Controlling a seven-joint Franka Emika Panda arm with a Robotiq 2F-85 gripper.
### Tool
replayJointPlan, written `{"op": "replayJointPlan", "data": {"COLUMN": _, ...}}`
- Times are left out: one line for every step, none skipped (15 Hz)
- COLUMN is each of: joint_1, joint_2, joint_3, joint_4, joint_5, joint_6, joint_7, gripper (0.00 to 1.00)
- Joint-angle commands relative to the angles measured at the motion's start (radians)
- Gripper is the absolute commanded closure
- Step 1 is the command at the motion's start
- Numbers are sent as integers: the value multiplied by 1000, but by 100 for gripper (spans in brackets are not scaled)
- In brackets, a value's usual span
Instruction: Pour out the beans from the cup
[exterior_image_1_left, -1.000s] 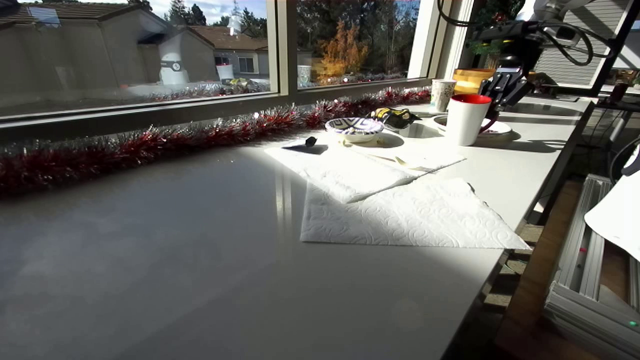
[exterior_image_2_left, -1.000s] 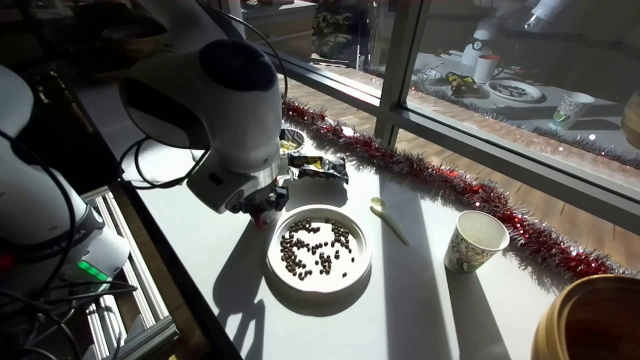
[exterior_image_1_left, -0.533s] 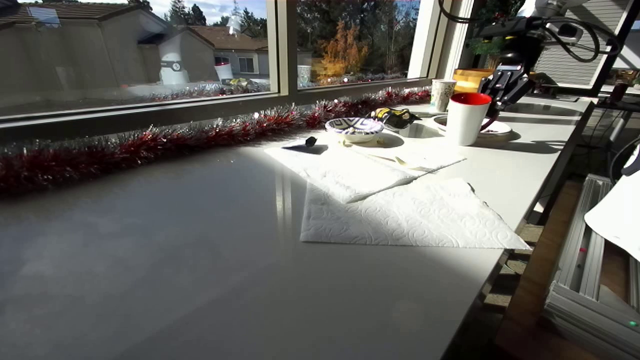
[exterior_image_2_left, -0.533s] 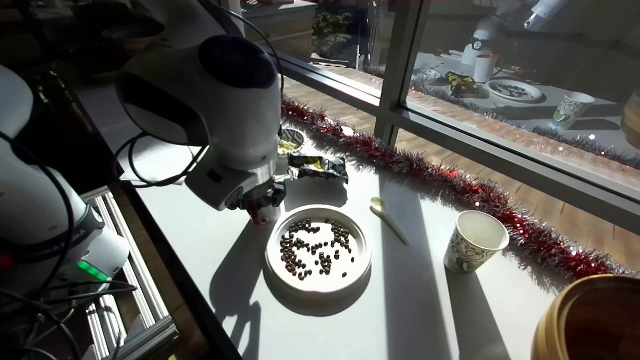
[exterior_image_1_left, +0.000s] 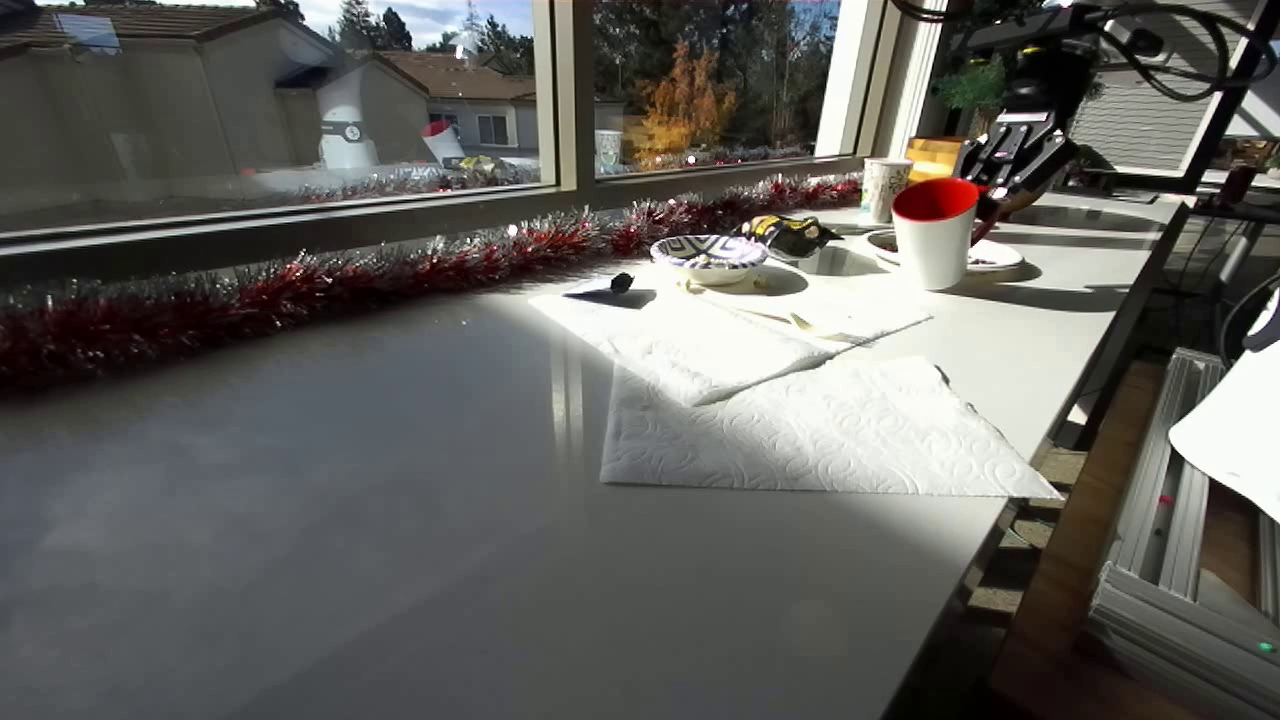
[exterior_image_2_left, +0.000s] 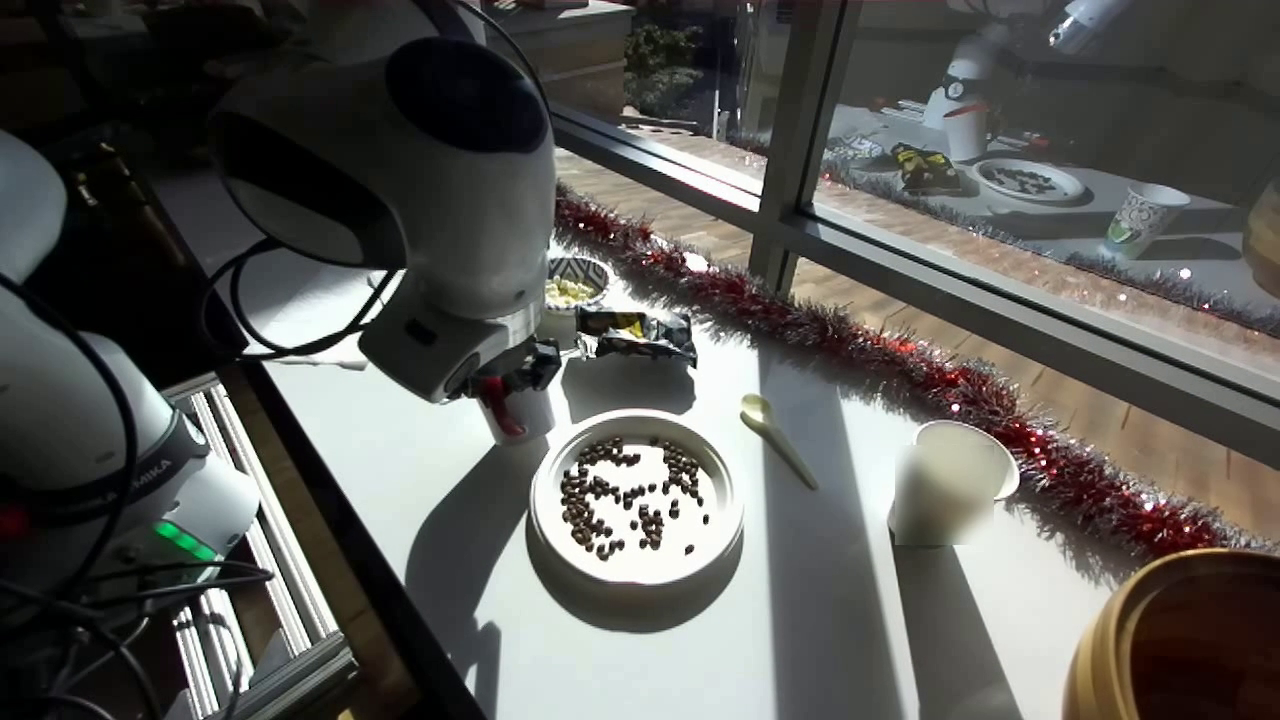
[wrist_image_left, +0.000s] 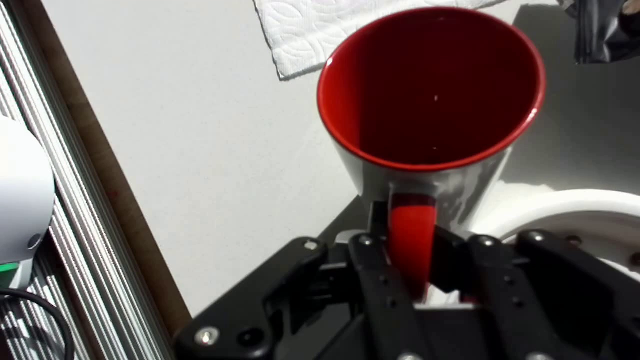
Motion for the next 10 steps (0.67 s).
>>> {"op": "replayJointPlan", "data": {"joint_1": -14, "joint_2": -45, "joint_3": 4, "joint_4": 1, "joint_5": 21, "joint_6": -56, "joint_7": -29, "gripper": 96}}
{"op": "replayJointPlan", "data": {"joint_1": -15, "joint_2": -48, "joint_3": 4, "joint_4": 1, "joint_5": 21, "joint_6": -64, "joint_7": -29, "gripper": 96}}
{"op": "replayJointPlan", "data": {"joint_1": -15, "joint_2": -50, "joint_3": 4, "joint_4": 1, "joint_5": 22, "joint_6": -71, "joint_7": -31, "gripper": 96}}
{"op": "replayJointPlan", "data": {"joint_1": -15, "joint_2": -53, "joint_3": 3, "joint_4": 1, "joint_5": 24, "joint_6": -74, "joint_7": -34, "gripper": 96}}
{"op": "replayJointPlan", "data": {"joint_1": -16, "joint_2": -54, "joint_3": 4, "joint_4": 1, "joint_5": 23, "joint_6": -80, "joint_7": -35, "gripper": 96}}
{"op": "replayJointPlan", "data": {"joint_1": -16, "joint_2": -57, "joint_3": 3, "joint_4": 1, "joint_5": 24, "joint_6": -86, "joint_7": -38, "gripper": 96}}
{"op": "replayJointPlan", "data": {"joint_1": -16, "joint_2": -59, "joint_3": 3, "joint_4": 1, "joint_5": 25, "joint_6": -90, "joint_7": -42, "gripper": 96}}
{"op": "replayJointPlan", "data": {"joint_1": -17, "joint_2": -62, "joint_3": 1, "joint_4": 1, "joint_5": 27, "joint_6": -98, "joint_7": -47, "gripper": 96}}
{"op": "replayJointPlan", "data": {"joint_1": -18, "joint_2": -65, "joint_3": 2, "joint_4": 1, "joint_5": 26, "joint_6": -103, "joint_7": -49, "gripper": 96}}
{"op": "replayJointPlan", "data": {"joint_1": -18, "joint_2": -69, "joint_3": 1, "joint_4": 1, "joint_5": 28, "joint_6": -110, "joint_7": -55, "gripper": 96}}
